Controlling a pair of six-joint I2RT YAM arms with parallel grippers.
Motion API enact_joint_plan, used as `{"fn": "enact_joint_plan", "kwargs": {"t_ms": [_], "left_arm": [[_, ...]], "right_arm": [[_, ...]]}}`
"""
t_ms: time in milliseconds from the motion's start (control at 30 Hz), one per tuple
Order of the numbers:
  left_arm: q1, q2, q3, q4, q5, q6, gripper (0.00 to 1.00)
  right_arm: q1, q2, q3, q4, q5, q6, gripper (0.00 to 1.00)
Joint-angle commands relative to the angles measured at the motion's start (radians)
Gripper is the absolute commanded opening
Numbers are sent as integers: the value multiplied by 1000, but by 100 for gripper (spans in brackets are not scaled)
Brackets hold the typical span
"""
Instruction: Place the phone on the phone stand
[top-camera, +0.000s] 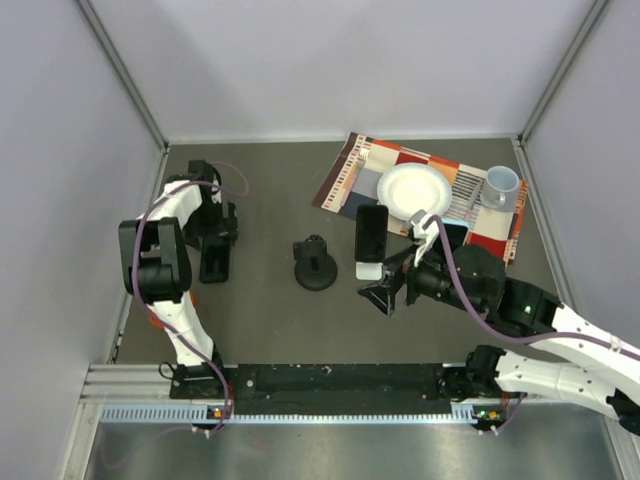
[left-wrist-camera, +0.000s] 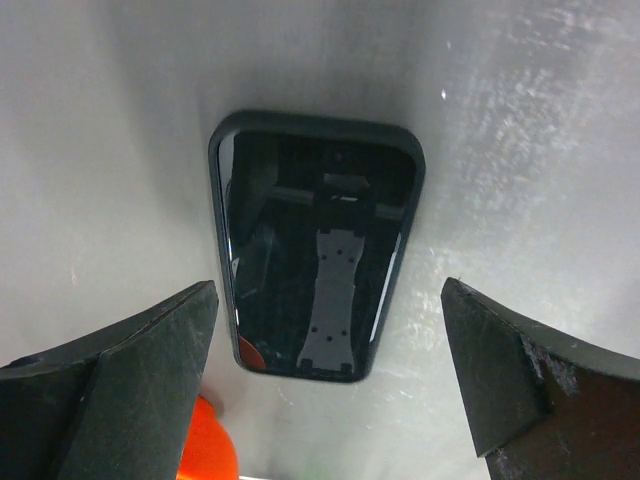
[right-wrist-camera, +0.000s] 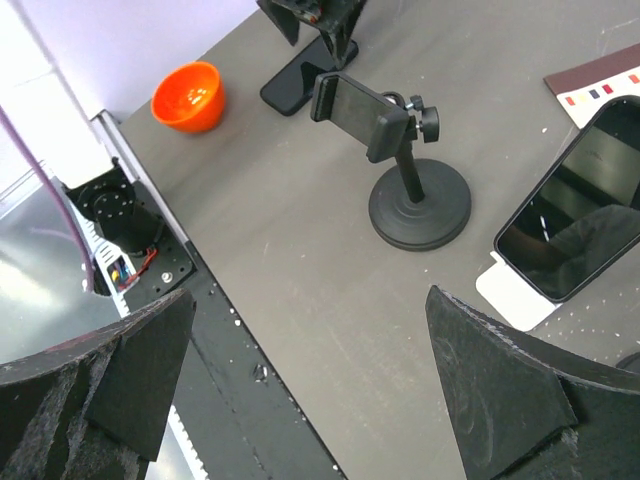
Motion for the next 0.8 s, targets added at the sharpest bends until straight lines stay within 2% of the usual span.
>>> {"fn": "enact_joint_plan", "kwargs": {"t_ms": [0,233,533,767], "left_arm": [[8,87,102,-72,-39,80,99],[10,182,153,-123,4,102,99],[11,191,79,-139,-55,91,99],[22,237,85,-157,59,137,95]], "right_arm": [[-5,-40,6,23,-21,-28,99],[-5,-100,-23,17,-12,-45,99],[-5,-102,-24,14,-24,-62,99],[-5,-116,-27,8,-31,-70,99]]}}
